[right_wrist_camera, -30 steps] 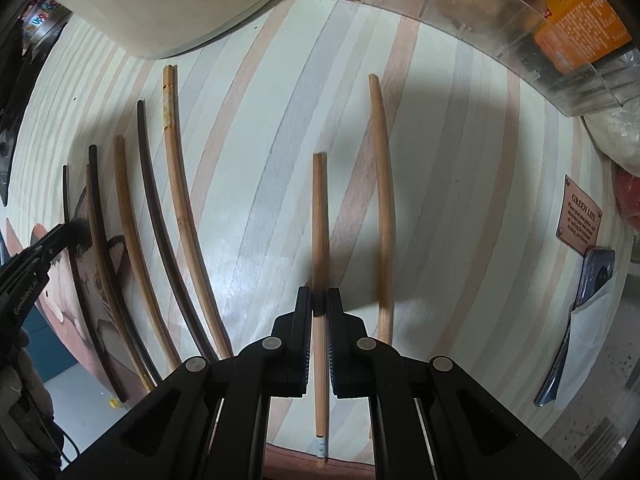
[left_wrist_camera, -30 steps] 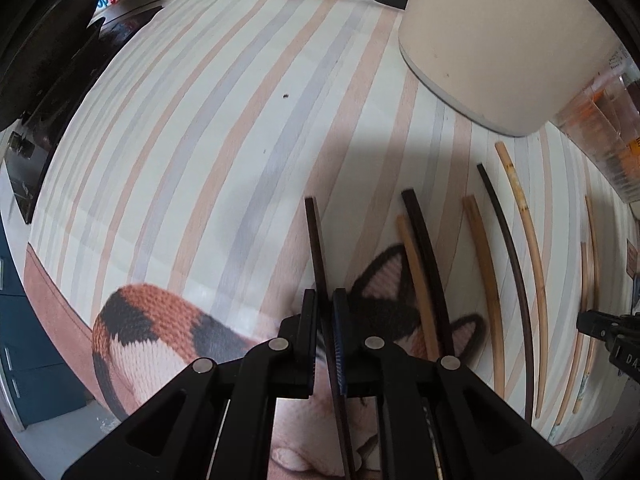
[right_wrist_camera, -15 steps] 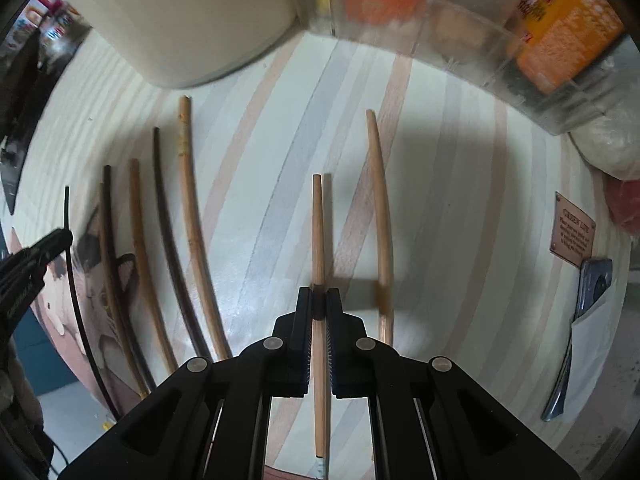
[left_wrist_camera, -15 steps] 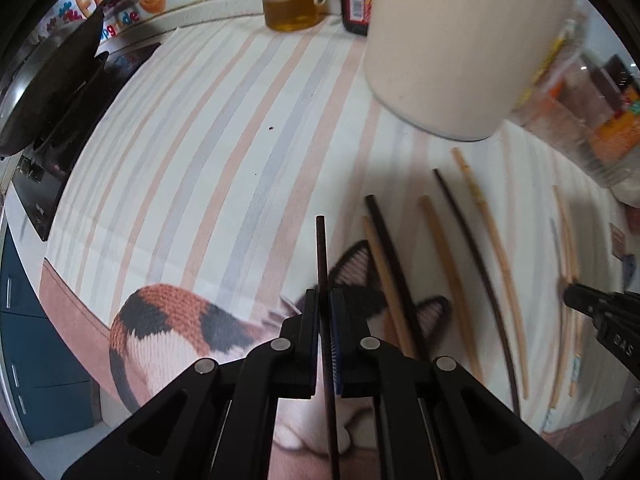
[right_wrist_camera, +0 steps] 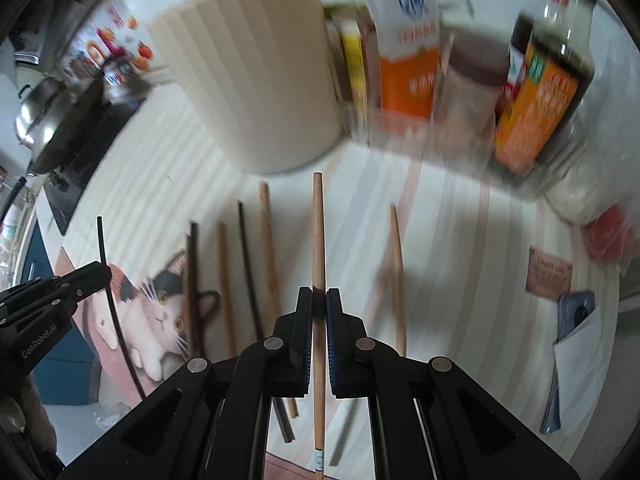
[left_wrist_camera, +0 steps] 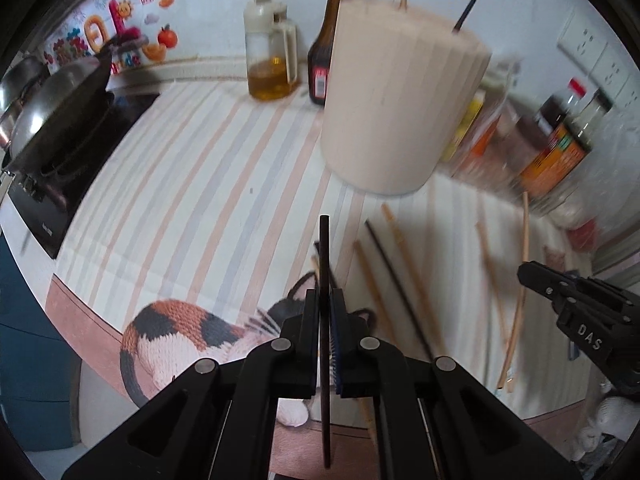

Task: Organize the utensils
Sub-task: 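Insert both chopsticks into the cream holder and open both tools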

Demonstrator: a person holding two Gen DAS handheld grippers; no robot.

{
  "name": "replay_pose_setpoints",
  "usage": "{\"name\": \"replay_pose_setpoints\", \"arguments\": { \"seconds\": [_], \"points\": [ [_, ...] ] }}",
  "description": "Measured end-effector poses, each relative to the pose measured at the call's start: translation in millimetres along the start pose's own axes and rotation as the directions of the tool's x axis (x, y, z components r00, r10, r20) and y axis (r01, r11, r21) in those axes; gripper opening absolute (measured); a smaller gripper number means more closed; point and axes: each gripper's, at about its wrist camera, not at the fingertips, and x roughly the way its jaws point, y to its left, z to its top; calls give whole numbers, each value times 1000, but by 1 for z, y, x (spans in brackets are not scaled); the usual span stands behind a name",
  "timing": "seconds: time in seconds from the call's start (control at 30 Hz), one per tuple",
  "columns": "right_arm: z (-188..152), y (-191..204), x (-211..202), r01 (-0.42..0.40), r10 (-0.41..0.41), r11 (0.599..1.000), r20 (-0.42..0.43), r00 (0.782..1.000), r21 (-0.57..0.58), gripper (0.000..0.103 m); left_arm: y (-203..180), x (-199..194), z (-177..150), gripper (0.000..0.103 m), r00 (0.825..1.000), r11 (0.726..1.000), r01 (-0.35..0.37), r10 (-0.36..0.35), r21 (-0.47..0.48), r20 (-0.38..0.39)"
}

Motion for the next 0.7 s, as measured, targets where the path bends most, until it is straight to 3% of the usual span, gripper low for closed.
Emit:
{"name": "replay_pose_setpoints", "arguments": {
  "seconds": [0.2, 0.33, 0.5, 0.7],
  "points": [
    [14, 1, -41, -33, 33, 999, 112, 993, 6, 6, -4, -35, 22, 3, 995, 1000, 18, -17, -8, 96],
    [33, 2, -69, -56, 52, 998, 206, 977, 15, 6, -8, -60, 43, 2, 985, 999, 37, -34, -16, 168],
    [67, 2, -106, -89, 76, 996, 322, 944, 28, 6, -15, -99, 82, 2, 960, 997, 72, -69, -1, 272],
    [126, -1, -155, -118, 88, 992, 454, 887, 39, 6, -25, -148, 131, 2, 915, 994, 108, -112, 32, 387]
  ]
}}
